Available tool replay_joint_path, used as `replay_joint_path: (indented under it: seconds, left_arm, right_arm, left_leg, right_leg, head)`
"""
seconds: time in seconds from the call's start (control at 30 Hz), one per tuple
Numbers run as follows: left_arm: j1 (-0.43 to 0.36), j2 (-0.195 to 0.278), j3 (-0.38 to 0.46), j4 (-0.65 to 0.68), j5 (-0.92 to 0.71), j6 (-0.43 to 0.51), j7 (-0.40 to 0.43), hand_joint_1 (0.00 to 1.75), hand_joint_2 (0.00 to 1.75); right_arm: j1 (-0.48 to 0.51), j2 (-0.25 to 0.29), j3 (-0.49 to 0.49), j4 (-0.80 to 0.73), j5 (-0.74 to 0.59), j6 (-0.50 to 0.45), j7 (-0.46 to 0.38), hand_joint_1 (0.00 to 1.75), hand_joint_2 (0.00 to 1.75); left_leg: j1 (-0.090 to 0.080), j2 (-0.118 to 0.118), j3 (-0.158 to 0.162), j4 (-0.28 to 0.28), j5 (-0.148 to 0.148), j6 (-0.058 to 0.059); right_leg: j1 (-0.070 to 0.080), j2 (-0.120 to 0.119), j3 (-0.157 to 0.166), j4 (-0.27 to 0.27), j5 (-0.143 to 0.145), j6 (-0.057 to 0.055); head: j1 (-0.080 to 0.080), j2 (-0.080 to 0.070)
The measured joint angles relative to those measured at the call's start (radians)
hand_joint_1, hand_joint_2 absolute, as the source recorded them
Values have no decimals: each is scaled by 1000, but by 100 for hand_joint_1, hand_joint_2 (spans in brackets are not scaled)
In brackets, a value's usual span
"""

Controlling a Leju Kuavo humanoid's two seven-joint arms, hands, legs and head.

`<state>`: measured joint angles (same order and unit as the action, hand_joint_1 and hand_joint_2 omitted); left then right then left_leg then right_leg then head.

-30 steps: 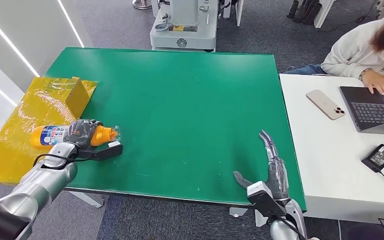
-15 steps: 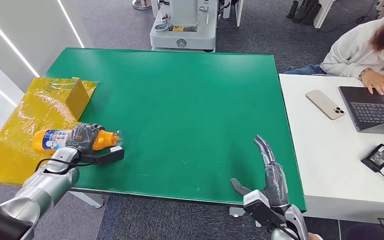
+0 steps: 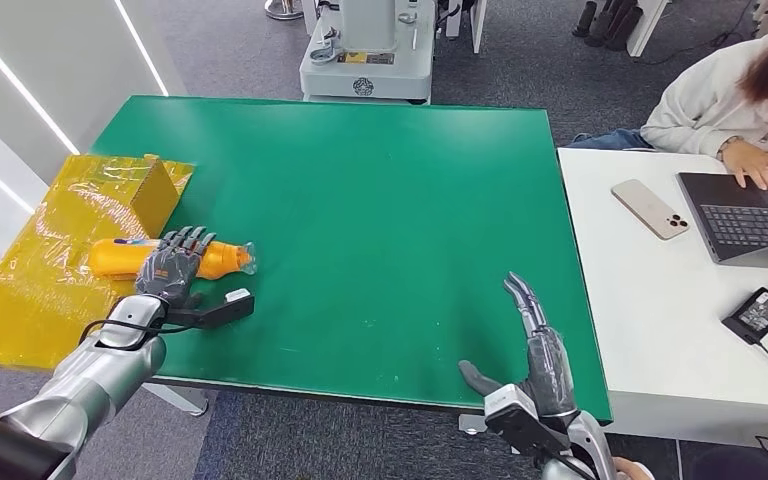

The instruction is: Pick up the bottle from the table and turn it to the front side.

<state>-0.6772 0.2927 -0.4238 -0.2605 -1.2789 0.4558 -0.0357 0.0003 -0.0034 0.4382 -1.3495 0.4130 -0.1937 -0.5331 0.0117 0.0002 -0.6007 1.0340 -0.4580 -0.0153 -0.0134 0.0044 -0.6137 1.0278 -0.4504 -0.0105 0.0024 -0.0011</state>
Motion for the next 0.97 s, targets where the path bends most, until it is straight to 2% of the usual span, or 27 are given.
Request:
replay_joint_path:
  seconds: [0.47, 0.63, 0.7, 0.77, 0.9, 0.93, 0.97]
  left_arm:
    - [20, -27, 43, 0, 10, 49, -5, 0, 175]
    - [31, -51, 63, 0, 18, 128, -65, 0, 175]
    - [38, -76, 92, -8, 54, 183, -133, 0, 175]
    - [56, -113, 143, -44, 92, 211, -246, 0, 175]
    - [116, -244, 296, -183, 225, 213, -568, 0, 175]
    - [137, -281, 312, -224, 295, 213, -617, 0, 175]
    - [148, -298, 319, -245, 335, 213, -638, 0, 175]
  right_arm:
    - [2, -13, -21, -2, -14, 4, 0, 0, 175]
    - [2, -13, -38, -2, -14, 5, -2, 0, 175]
    - [4, -13, -46, -2, -15, 5, -2, 0, 175]
    - [7, -11, -55, -4, -16, 4, -2, 0, 175]
    - [5, 3, -82, -15, -32, 13, -2, 0, 175]
    - [5, 8, -90, -19, -37, 18, -2, 0, 175]
    - [5, 10, -94, -21, -39, 21, -2, 0, 175]
  left_leg:
    - [0, 0, 0, 0, 0, 0]
    - [0, 0, 0, 0, 0, 0]
    - [0, -1, 0, 0, 0, 0]
    - [-1, -1, 0, 1, 0, 0]
    - [-2, -3, -1, 1, 0, 0]
    - [-2, -3, -1, 1, -1, 1]
    - [-2, -3, -1, 1, -1, 1]
  right_leg:
    - [0, 0, 0, 0, 0, 0]
    - [0, 0, 0, 0, 0, 0]
    - [0, 0, 0, 0, 0, 0]
    - [-1, 0, 0, 0, 0, 0]
    - [-2, -3, 1, -1, 0, 0]
    - [-2, -3, 1, -1, 0, 1]
    - [-3, -3, 1, -1, 0, 1]
  head:
    - [0, 0]
    - [0, 0]
    - [0, 0]
    - [0, 0]
    - [0, 0]
    - [0, 0]
    - [0, 0]
